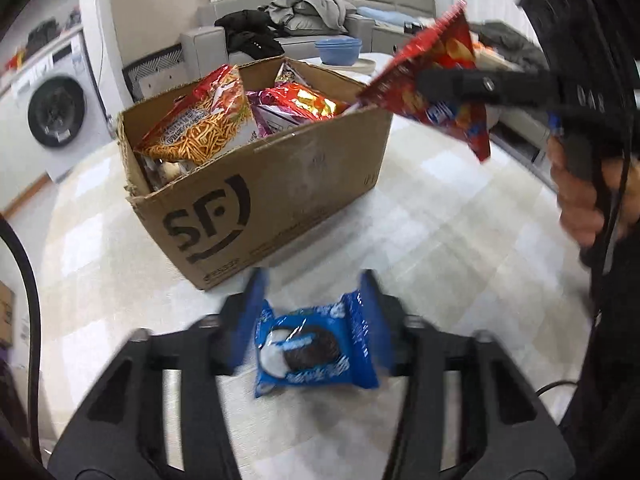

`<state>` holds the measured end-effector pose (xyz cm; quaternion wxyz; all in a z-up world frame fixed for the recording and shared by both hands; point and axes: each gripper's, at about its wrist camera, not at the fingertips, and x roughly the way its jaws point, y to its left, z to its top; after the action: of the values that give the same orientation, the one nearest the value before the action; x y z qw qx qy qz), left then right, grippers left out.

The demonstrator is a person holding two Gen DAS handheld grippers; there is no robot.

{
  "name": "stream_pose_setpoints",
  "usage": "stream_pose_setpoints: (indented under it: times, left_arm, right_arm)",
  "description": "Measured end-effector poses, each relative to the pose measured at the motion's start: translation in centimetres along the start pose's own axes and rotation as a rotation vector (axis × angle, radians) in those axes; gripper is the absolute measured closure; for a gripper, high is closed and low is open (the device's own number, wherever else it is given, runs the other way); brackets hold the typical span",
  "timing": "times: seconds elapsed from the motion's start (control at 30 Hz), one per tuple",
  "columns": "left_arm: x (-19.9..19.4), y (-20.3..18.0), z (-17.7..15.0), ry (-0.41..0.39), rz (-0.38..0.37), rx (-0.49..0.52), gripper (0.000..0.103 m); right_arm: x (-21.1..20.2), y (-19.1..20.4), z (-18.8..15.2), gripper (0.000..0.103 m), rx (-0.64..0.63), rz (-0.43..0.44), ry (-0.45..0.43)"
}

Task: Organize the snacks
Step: 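Carry the chip bag with the right gripper and Oreo packet with the left over the box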

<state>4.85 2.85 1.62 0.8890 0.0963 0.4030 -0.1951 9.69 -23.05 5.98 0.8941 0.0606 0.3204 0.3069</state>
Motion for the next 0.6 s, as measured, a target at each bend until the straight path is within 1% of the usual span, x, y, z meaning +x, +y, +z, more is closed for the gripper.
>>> stream_pose_setpoints:
  times: [0.03,0.17,0.27,0.3,0.33,0.37,0.4,0.43,0.47,0.6]
  left_arm:
    - [0.0,-0.7,-0.4,0.015,-0.002,0.011,0.023]
    - [0.7,-1.9,-1.0,0.094,-0.013,0.066,0.022]
    - [2.1,-3.1,-1.5,0.172,0.031,0.122,0.023]
    - [2.6,-3.0,-1.2,0.179,0.043,0.135,0.029]
    - [2.7,-3.0,-1.2,0.181,0.053,0.139,0.042]
    - [2.6,-3.0,-1.1,0.177,0.063,0.136,0.047]
    - [2.3,-2.9,-1.0,0.168,0.055,0.129,0.057]
    - [1.8,-2.7,-0.9,0.154,0.030,0.117,0.060]
    - [1.4,-2.3,-0.8,0.138,0.007,0.101,0.060]
    - [-0.5,-1.6,-0.1,0.065,-0.003,0.070,0.061]
  right_arm:
    - [0.1,0.1,0.1,0.037,-0.002,-0.001,0.001]
    - [0.2,0.1,0.1,0.037,-0.006,0.001,0.002]
    - [0.3,0.1,0.1,0.037,-0.006,0.002,0.005]
    - [0.3,0.1,0.2,0.037,-0.007,0.002,0.005]
    - [0.3,0.1,0.1,0.037,-0.007,0.002,0.004]
    - [0.3,0.1,0.1,0.037,-0.006,0.002,0.004]
    - [0.3,0.1,0.2,0.037,-0.006,0.002,0.003]
    - [0.3,0.1,0.1,0.037,-0.005,0.002,0.003]
    - [0.3,0.1,0.2,0.037,-0.005,0.002,0.002]
    - [0.1,0.0,0.1,0.037,-0.003,0.005,-0.004]
